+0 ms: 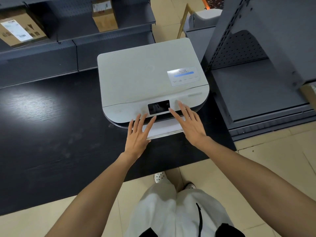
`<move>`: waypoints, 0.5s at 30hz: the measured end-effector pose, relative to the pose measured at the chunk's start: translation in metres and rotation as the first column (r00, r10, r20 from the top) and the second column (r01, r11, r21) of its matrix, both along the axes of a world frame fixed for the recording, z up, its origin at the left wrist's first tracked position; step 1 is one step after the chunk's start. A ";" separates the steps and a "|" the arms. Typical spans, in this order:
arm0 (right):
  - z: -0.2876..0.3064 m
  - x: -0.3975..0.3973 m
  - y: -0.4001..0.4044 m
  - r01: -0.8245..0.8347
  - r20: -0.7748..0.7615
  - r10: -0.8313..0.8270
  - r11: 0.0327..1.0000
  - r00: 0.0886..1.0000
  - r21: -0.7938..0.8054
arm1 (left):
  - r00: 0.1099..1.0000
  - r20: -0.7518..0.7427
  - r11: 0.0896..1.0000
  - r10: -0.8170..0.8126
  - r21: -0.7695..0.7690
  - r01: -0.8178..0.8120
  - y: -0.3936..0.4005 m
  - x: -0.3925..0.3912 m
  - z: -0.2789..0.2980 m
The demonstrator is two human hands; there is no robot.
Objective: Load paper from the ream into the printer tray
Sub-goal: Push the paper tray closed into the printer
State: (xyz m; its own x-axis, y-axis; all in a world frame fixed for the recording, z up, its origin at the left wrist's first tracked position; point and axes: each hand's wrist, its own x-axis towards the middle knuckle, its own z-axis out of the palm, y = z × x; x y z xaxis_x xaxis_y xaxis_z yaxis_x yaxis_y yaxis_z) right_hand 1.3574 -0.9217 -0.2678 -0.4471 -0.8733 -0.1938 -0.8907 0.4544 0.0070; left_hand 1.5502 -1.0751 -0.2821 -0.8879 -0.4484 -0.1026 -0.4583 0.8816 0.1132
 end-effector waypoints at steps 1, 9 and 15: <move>0.001 -0.001 -0.002 0.005 -0.007 -0.005 1.000 1.000 -0.001 | 1.000 0.003 1.000 -0.003 -0.008 0.003 -0.002 -0.002 0.000; 0.005 -0.010 -0.019 0.039 -0.116 -0.035 0.999 0.993 0.037 | 0.999 0.035 0.998 -0.020 -0.064 0.022 -0.020 -0.017 0.005; 0.007 -0.016 -0.026 0.032 -0.150 -0.019 0.996 0.989 0.085 | 0.997 0.012 0.989 -0.077 -0.127 0.078 -0.030 -0.020 0.004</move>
